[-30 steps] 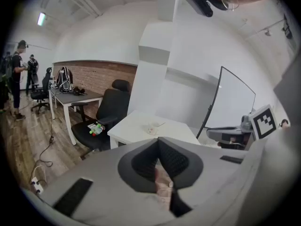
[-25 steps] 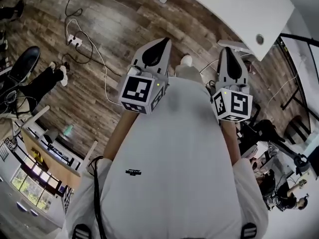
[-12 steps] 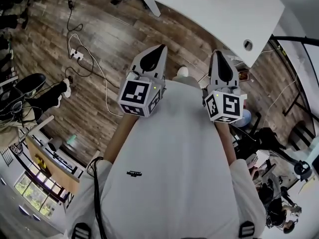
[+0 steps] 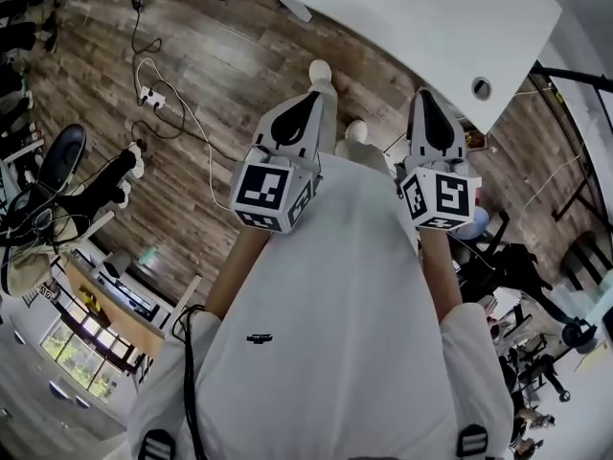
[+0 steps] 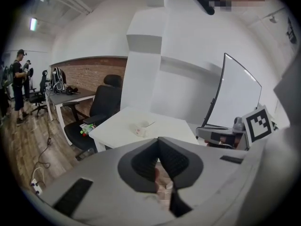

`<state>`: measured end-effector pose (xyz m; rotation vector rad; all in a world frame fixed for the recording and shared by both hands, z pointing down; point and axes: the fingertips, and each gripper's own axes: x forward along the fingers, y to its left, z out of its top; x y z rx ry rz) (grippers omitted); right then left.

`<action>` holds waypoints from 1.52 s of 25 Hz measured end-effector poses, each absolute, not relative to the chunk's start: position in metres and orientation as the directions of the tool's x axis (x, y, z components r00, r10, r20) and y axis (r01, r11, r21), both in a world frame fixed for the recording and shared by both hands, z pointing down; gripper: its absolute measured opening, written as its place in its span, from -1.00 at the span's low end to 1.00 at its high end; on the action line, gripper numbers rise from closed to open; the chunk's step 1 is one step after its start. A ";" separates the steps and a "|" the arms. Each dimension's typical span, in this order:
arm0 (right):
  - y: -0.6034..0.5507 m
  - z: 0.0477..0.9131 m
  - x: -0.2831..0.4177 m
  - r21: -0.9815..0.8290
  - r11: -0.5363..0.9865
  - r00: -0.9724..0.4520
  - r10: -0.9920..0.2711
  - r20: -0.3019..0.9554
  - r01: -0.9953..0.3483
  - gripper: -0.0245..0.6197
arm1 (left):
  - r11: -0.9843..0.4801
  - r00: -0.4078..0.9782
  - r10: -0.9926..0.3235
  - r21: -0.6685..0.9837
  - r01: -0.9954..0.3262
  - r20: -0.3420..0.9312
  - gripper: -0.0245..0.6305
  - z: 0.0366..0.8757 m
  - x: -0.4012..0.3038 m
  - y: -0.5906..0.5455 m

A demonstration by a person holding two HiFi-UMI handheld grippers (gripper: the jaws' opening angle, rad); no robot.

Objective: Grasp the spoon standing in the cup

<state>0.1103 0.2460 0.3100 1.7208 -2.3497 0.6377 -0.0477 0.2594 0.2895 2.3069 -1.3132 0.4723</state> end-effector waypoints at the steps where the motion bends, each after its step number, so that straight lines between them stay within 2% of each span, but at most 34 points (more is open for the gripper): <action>1: 0.236 0.309 0.108 -0.239 0.249 -0.326 -0.870 0.369 -0.938 -0.91 | -0.452 0.495 -0.716 0.214 -0.866 0.493 -0.89 0.291 -0.047 0.250; 5: 0.199 0.303 0.094 -0.235 0.248 -0.321 -0.877 0.359 -0.940 -0.91 | -0.477 0.529 -0.704 0.237 -0.846 0.473 -0.89 0.297 -0.046 0.207; 13: 0.126 0.308 0.087 -0.165 0.211 -0.263 -0.864 0.430 -0.963 -0.89 | -0.543 0.590 -0.681 0.242 -0.804 0.433 -0.89 0.285 -0.046 0.101; 21: 0.060 0.331 0.091 -0.108 0.191 -0.220 -0.829 0.515 -0.976 -0.72 | -0.578 0.624 -0.632 0.258 -0.775 0.459 -0.90 0.301 -0.061 0.020; 31: 0.018 0.356 0.101 -0.023 0.361 -0.305 -0.750 0.587 -0.932 -0.69 | -0.542 0.592 -0.633 0.261 -0.799 0.499 -0.89 0.315 -0.037 -0.008; 38: -0.006 0.379 0.095 -0.048 0.437 -0.380 -0.717 0.584 -0.898 -0.61 | -0.490 0.559 -0.627 0.283 -0.824 0.542 -0.89 0.338 -0.038 -0.010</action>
